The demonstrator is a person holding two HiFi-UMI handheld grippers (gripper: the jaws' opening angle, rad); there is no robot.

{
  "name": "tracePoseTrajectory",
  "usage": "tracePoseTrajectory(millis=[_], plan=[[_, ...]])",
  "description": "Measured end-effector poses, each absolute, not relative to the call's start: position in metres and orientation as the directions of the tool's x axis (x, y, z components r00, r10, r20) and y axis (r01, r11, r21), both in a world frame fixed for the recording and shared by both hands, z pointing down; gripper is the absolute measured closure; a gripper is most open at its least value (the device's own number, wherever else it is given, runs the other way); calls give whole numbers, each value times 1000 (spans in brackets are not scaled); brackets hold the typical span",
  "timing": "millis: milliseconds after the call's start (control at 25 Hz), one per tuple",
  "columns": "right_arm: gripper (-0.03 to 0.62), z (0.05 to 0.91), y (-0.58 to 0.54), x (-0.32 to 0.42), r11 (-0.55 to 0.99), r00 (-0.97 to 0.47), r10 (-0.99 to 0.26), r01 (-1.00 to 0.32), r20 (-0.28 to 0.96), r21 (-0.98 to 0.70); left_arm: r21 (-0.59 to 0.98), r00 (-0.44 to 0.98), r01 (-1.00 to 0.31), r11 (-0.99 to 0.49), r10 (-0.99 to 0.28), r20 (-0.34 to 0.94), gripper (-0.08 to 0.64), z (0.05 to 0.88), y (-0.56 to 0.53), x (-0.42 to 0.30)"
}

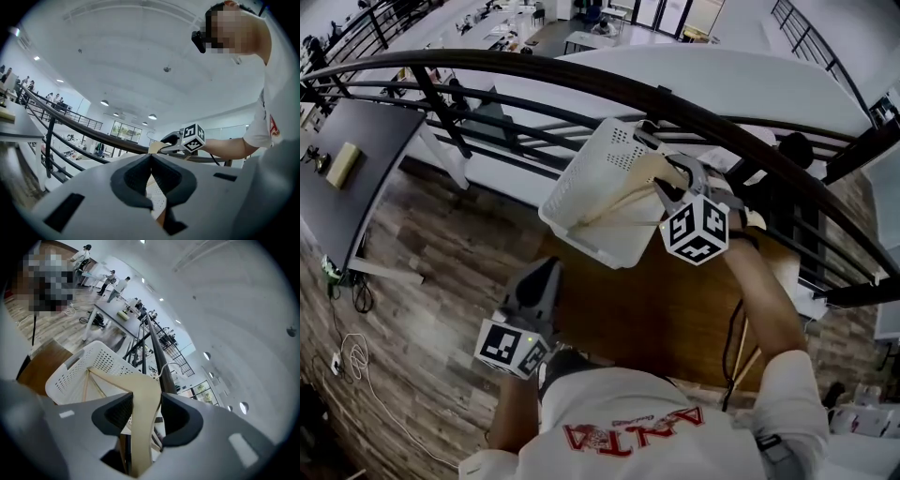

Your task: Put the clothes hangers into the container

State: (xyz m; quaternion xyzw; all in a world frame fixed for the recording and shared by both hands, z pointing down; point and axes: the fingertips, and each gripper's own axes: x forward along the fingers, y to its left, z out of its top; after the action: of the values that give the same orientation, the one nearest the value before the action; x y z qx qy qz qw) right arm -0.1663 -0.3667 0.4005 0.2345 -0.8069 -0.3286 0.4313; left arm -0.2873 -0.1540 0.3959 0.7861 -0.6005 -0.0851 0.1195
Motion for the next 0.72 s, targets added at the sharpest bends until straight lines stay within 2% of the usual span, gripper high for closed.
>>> tracePoseTrajectory(millis=[160,360,560,720], plan=[[403,430,-374,-185,675,-470,-658,-22,589,737,307,255,-921,-238,-967,15,551,404,-157,-305],[359,447,-375,-185,672,-386,-678,19,625,741,311,255,-920,-236,-967,18,551,407,-156,-314],[363,421,-359,-177,695,-433,-674,-95,599,713,298,277,-918,-262,-961,8,551,404,-160,-309],[472,389,-333,-152,687,-506,-695,-261,510,678,271,312,-914,-302,-950,-6,551,396,-166,-289]])
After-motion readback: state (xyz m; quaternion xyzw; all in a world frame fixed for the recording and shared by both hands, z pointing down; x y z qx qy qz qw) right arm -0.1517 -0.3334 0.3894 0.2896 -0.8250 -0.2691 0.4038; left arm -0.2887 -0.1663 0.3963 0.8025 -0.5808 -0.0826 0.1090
